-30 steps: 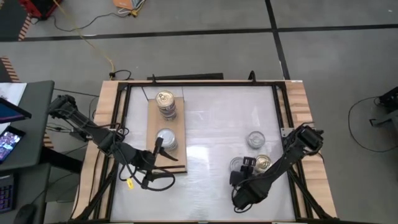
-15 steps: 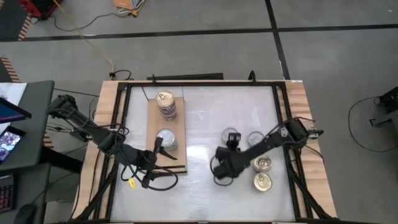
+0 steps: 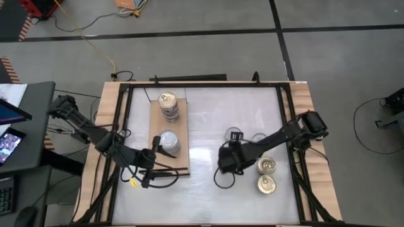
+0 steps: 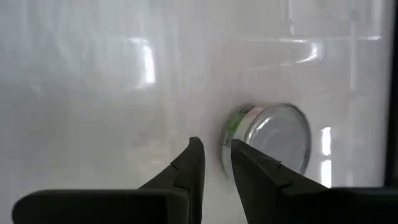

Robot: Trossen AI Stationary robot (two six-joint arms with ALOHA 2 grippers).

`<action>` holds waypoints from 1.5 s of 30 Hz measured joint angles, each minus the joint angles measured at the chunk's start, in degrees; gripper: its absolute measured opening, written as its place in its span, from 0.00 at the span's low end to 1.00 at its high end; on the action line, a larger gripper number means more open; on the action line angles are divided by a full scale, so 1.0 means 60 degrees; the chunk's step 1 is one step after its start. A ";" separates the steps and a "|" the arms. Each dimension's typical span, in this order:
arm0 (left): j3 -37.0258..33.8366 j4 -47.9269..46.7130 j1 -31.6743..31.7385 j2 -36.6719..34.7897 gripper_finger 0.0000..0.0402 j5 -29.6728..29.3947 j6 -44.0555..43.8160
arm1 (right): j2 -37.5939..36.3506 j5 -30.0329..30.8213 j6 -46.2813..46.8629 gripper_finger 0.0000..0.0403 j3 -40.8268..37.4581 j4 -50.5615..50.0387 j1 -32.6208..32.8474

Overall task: Stack canned seafood by type on shelf
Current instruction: Stack the green tuna can on top of the other green tuna can on the shelf

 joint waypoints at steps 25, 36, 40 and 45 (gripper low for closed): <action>0.0000 -0.0032 -0.0113 0.0000 0.65 -0.0141 0.0171 | -0.0786 -0.0558 -0.0238 0.28 -0.2918 0.2838 -0.0686; 0.0000 -0.0029 -0.0113 0.0000 0.65 -0.0198 0.0201 | -0.1509 -0.0061 0.0079 0.21 -0.2914 0.2821 -0.0348; 0.0000 -0.0032 -0.0113 0.0000 0.65 -0.0194 0.0204 | -0.1596 0.0251 -0.0074 0.21 -0.2911 0.2799 -0.0597; 0.0000 -0.0078 -0.0110 0.0000 0.65 -0.0190 0.0205 | -0.1575 0.0240 -0.0245 0.21 -0.3109 0.2956 -0.1091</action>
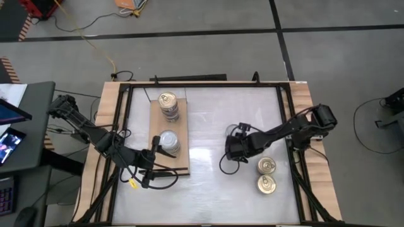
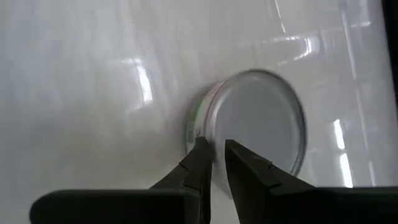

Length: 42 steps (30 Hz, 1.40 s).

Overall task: Stack canned seafood by type on shelf
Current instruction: Stack the green tuna can on top of the other green tuna can on the shelf

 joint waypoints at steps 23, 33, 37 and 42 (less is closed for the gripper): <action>0.0000 -0.0023 0.0000 0.0000 0.65 -0.0062 -0.0017 | -0.0021 -0.0357 0.0224 0.09 -0.0868 0.2194 0.0825; 0.0000 -0.0016 0.0000 0.0000 0.65 -0.0077 -0.0069 | 0.0044 -0.1156 0.0299 0.06 -0.0908 0.2384 0.1015; 0.0000 -0.0019 0.0000 0.0000 0.65 -0.0080 -0.0069 | -0.0090 -0.1086 0.0201 0.06 -0.0887 0.2622 0.1018; 0.0000 -0.0069 0.0000 0.0000 0.65 -0.0082 -0.0175 | -0.0630 -0.1626 0.1411 0.09 -0.0631 0.1013 0.1069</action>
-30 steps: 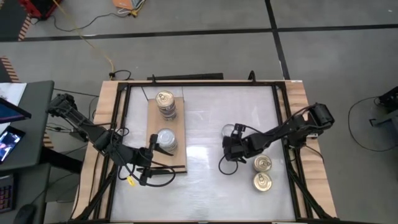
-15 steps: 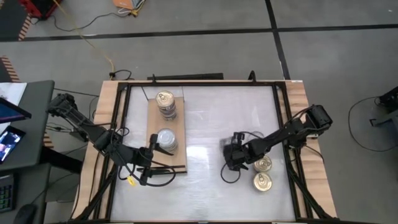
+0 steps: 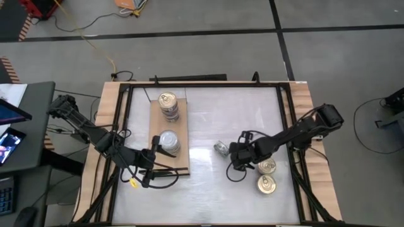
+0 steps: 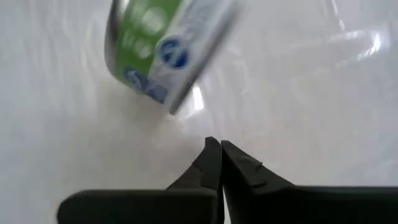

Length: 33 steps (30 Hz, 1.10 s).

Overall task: Stack canned seafood by type on shelf
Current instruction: Stack the green tuna can on top of the other green tuna can on the shelf

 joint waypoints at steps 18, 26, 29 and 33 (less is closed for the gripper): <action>0.0000 -0.0225 -0.0004 0.0004 0.65 -0.0002 -0.0259 | -0.0317 0.0622 0.2851 0.75 0.0334 0.0354 0.1272; 0.0000 -0.0115 -0.0004 0.0004 0.65 -0.0067 -0.0259 | 0.0512 0.2069 0.3258 0.81 0.0334 0.1211 0.1447; 0.0000 -0.0122 -0.0004 0.0004 0.65 -0.0092 -0.0259 | 0.0871 0.2486 0.3327 0.80 0.0349 0.1736 0.1420; 0.0000 -0.0267 -0.0004 0.0004 0.65 -0.0100 -0.0425 | 0.1272 0.3581 0.3291 0.80 0.0349 0.2171 0.1414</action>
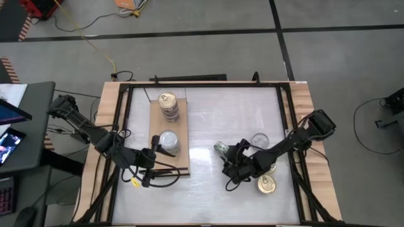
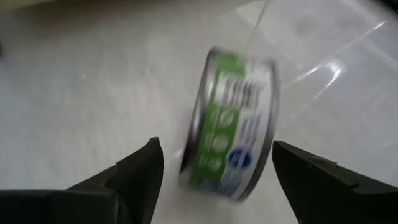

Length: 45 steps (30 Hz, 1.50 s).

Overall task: Stack canned seafood by type on shelf
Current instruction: Stack the green tuna can on top of the other green tuna can on the shelf

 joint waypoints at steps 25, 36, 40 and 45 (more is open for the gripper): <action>0.0000 0.0319 0.1749 0.0249 0.65 0.0828 0.1755 | -0.0131 0.1626 -0.5404 0.41 0.0989 0.1298 0.0585; 0.0004 0.2211 0.1411 0.1627 0.65 -0.0907 0.4599 | -0.0132 0.2614 -1.1739 0.41 0.1840 0.5346 0.0726; 0.0383 0.2137 0.1165 0.1884 0.65 -0.1385 0.4714 | -0.0132 0.2598 -1.2196 0.41 0.1843 0.5624 0.0407; 0.1135 0.1246 0.1075 0.2298 0.65 -0.1453 0.4509 | -0.0132 0.2183 -1.2158 0.41 0.1843 0.5711 0.0254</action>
